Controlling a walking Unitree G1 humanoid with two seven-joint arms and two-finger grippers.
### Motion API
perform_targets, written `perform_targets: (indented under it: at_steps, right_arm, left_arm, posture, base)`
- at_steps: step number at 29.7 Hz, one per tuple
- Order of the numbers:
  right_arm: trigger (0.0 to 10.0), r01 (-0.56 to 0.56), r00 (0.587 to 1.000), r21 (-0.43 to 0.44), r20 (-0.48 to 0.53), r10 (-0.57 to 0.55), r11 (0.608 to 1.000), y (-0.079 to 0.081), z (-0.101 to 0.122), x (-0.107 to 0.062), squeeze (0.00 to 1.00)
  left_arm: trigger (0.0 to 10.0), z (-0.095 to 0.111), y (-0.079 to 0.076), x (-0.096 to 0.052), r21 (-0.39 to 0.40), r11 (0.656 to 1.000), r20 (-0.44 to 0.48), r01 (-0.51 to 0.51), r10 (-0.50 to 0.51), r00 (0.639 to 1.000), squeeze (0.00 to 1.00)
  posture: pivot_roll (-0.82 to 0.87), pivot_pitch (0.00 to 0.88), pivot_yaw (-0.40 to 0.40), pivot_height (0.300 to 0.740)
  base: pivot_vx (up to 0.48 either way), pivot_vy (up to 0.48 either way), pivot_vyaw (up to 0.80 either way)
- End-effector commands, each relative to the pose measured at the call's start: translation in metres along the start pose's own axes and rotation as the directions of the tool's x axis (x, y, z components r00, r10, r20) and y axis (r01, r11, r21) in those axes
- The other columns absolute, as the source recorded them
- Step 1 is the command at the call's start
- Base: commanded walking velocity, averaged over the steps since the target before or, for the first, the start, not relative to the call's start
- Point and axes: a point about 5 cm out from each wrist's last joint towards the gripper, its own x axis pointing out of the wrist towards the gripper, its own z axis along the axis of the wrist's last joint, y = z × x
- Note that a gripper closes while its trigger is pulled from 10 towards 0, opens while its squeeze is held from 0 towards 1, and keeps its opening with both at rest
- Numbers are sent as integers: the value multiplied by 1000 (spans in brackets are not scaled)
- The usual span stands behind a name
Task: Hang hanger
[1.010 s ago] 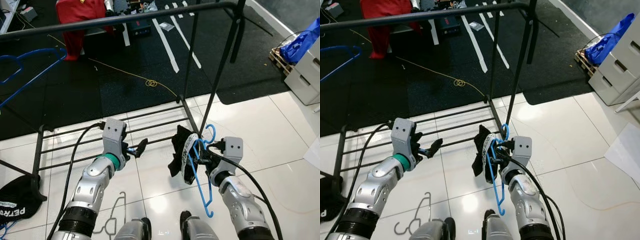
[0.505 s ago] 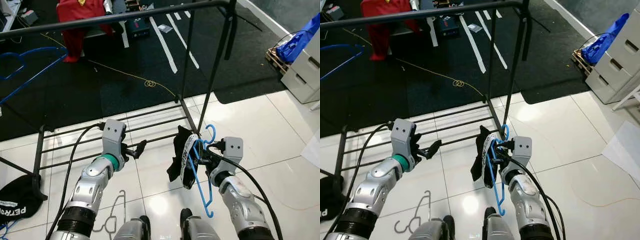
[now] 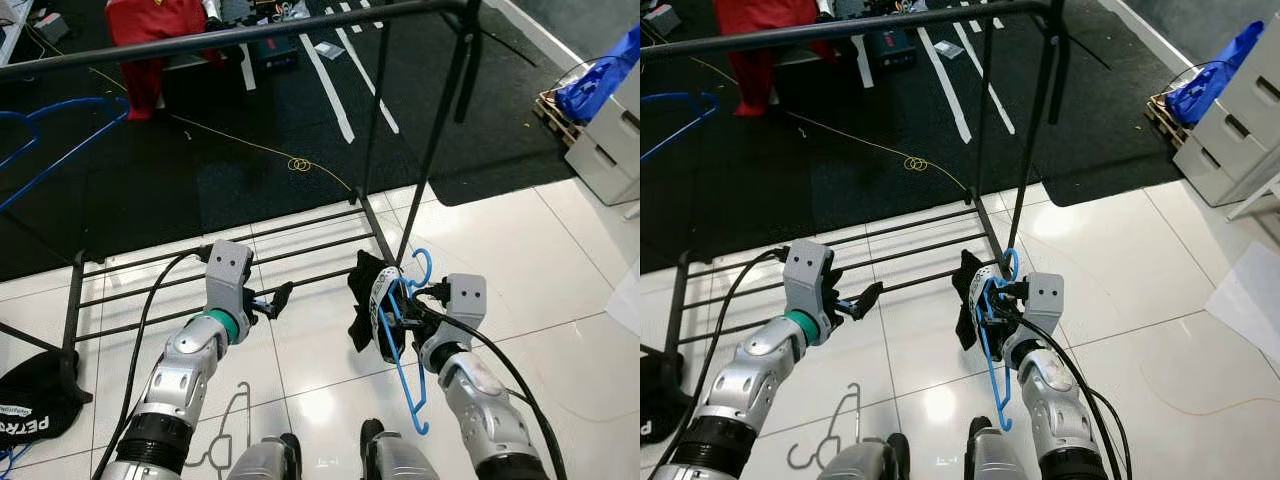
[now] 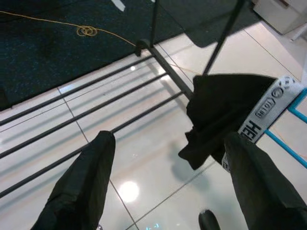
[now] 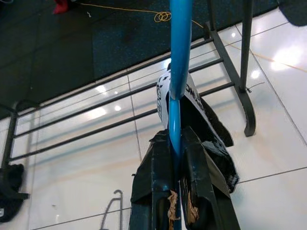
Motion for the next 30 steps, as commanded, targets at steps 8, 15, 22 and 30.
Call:
perform_targets:
  at_steps: [8,15,22,30]
  right_arm:
    - [10000,30,999,-198,40,-22,980,0,1,1,0]
    - [10000,17,991,-130,131,0,991,3,19,6,0]
    - [10000,-241,945,-168,183,270,956,26,40,7,0]
    - [10000,-566,780,-328,83,620,757,37,55,-19,0]
  left_arm:
    - [10000,-19,9,-5,-136,978,8,-160,163,987,0]
    - [10000,-18,6,-2,-86,978,-8,-188,188,982,0]
    - [10000,-4,-5,1,5,998,77,-60,60,995,0]
    - [10000,14,-9,-2,151,981,125,123,-143,982,0]
  posture:
    - [1,109,78,740]
    - [-3,100,59,740]
    - [-8,98,69,740]
    - [-11,99,92,740]
  base:
    - [0,0,0]
    - [0,0,0]
    - [0,0,0]
    - [0,0,0]
